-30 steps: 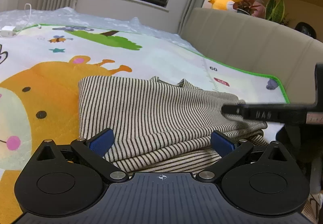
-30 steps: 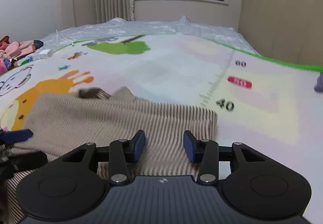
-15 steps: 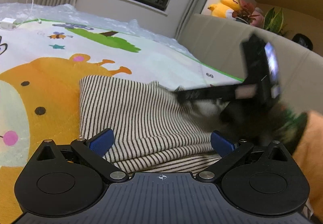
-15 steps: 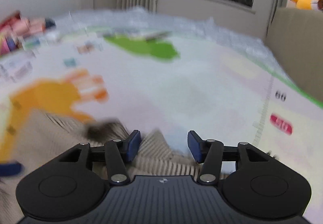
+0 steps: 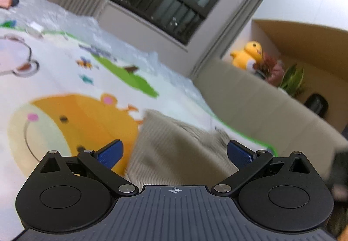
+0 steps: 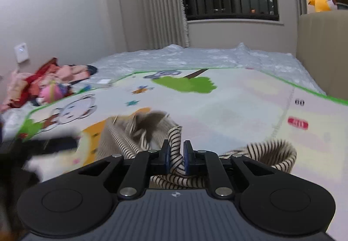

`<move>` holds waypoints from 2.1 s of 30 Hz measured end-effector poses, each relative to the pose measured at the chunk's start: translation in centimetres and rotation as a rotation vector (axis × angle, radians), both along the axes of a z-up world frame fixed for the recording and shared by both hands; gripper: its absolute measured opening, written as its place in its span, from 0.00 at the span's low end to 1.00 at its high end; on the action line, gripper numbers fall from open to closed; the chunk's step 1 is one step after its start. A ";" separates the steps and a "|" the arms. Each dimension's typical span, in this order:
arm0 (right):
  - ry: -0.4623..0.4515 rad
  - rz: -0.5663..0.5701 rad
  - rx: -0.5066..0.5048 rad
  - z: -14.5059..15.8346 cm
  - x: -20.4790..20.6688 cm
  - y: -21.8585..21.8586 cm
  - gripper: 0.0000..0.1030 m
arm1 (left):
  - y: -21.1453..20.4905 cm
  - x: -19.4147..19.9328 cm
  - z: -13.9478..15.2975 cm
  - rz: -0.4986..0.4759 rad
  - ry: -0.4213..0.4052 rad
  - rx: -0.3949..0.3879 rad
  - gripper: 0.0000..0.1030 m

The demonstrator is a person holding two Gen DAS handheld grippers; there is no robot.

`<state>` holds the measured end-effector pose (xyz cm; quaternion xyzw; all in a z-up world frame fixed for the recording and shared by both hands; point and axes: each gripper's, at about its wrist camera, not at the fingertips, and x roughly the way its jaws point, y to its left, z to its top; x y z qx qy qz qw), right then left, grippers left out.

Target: Fold clothes

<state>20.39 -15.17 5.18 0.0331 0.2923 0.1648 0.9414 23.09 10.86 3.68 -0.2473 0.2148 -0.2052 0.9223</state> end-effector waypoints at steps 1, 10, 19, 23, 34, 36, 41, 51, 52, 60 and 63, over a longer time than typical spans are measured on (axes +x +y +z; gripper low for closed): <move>-0.005 0.006 0.017 0.4 -1.1 -0.2 0.11 | 0.0 -0.2 0.5 0.003 -0.008 0.001 1.00; -0.003 0.059 -0.101 -0.5 -8.9 -0.1 0.14 | -3.0 -2.3 0.5 -0.137 -0.006 0.116 0.78; -0.069 -0.175 -0.001 3.1 -8.9 -6.0 0.52 | -3.2 -7.0 -2.0 -0.317 0.075 0.457 0.90; 0.071 -0.230 0.041 -0.8 -8.0 -7.1 0.56 | -0.4 -7.1 -1.0 -0.300 0.145 0.300 0.93; 0.179 -0.157 0.169 -4.6 -6.5 -6.3 0.51 | -0.8 -0.9 -5.0 -0.310 0.441 -0.019 0.78; 0.179 -0.154 0.182 -5.3 -5.7 -6.1 0.41 | -1.2 -0.2 -5.1 -0.313 0.421 -0.010 0.62; 0.119 -0.114 0.153 -4.6 0.2 -4.1 0.24 | -1.6 4.8 -3.7 -0.266 0.359 0.010 0.45; 0.020 -0.100 0.212 -1.3 2.6 -4.2 0.21 | -0.4 3.0 -0.9 -0.261 0.220 0.076 0.39; 0.030 -0.099 0.205 -1.6 1.9 -4.2 0.21 | -0.4 2.1 -1.5 -0.270 0.232 0.086 0.39; 0.100 -0.133 0.173 -4.9 -2.7 -5.1 0.23 | 0.8 -3.0 -5.4 -0.280 0.325 0.088 0.39; 0.119 -0.136 0.134 -5.8 -3.5 -5.3 0.28 | 1.6 -4.0 -5.1 -0.268 0.322 0.100 0.42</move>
